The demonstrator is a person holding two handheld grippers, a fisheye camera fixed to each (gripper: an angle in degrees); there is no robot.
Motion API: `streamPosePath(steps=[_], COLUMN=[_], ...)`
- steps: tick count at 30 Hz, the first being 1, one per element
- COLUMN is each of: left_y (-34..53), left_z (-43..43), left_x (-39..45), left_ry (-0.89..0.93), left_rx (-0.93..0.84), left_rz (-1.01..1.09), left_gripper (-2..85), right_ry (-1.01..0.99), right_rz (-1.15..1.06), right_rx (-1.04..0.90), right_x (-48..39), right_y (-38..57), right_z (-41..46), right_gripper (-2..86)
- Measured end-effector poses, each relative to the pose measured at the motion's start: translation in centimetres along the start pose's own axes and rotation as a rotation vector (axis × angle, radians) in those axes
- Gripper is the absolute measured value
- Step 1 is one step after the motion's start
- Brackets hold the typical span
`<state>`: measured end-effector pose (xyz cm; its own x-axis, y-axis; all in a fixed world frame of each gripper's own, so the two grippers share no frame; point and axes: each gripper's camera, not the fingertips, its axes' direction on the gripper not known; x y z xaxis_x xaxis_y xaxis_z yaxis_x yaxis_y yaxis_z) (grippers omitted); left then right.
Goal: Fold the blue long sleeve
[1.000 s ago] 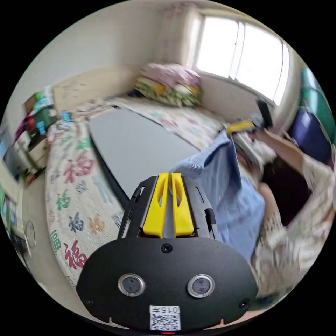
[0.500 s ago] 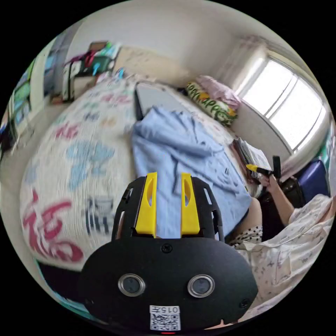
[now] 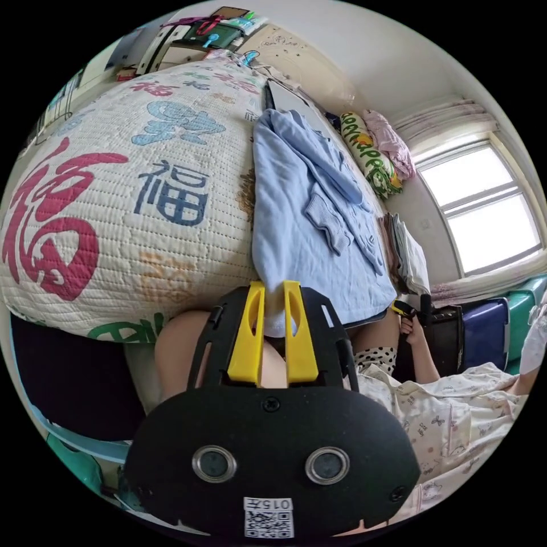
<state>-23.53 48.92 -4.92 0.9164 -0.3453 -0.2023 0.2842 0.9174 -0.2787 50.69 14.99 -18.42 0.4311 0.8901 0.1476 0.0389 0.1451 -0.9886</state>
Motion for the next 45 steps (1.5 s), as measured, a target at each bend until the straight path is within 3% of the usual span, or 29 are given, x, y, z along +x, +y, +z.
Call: streamPosePath(steps=[11, 17, 24, 27, 30, 32, 34, 36, 38, 40, 45], left_y=[0.5, 0.7, 2.3, 3.7, 5.5, 6.8, 6.4, 4.8, 2.8, 1.2, -2.0], left_z=[-9.2, -7.2, -12.1, -15.9, -18.1, -17.6, -15.7, -12.7, -8.4, -5.3, 1.5], left_x=[7.8, 9.7, 15.5, 20.5, 28.2, 33.6, 36.6, 39.4, 43.4, 46.3, 52.4], left_ry=[-0.063, -0.209, -0.329, -0.459, -0.585, -0.549, -0.415, -0.29, -0.228, -0.186, -0.142], left_rx=[0.091, -0.007, 0.039, 0.172, 0.437, 0.634, 0.674, 0.616, 0.539, 0.447, 0.233], left_rz=[0.135, 0.092, 0.1, 0.167, 0.307, 0.365, 0.415, 0.455, 0.504, 0.55, 0.626], left_gripper=[0.8, 1.2, 4.4, 5.5, 7.6, 8.4, 8.6, 8.8, 9.4, 10.4, 12.9], right_ry=[0.037, 0.233, 0.266, 0.361, 0.425, 0.547, 0.668, 0.634, 0.389, 0.261, 0.278], right_rz=[-0.05, -0.017, -0.021, -0.037, -0.165, -0.359, -0.528, -0.524, -0.503, -0.438, -0.352], right_rx=[0.119, 0.001, 0.052, 0.167, 0.383, 0.698, 0.82, 0.753, 0.495, 0.387, 0.276], right_x=[-1.4, -1.4, -1.9, -3.1, -6.4, -10.8, -13.8, -15.0, -14.5, -13.6, -12.2], right_y=[1.8, 1.7, 4.5, 6.4, 8.2, 10.9, 12.0, 10.3, 6.5, 4.4, 0.9], right_z=[-5.8, -0.6, 0.1, -1.5, -2.5, -2.0, 0.3, 2.7, 5.8, 7.7, 11.3], right_gripper=[0.4, 0.4, 0.4, 0.5, 1.0, 1.8, 2.7, 4.1, 7.3, 8.6, 9.4])
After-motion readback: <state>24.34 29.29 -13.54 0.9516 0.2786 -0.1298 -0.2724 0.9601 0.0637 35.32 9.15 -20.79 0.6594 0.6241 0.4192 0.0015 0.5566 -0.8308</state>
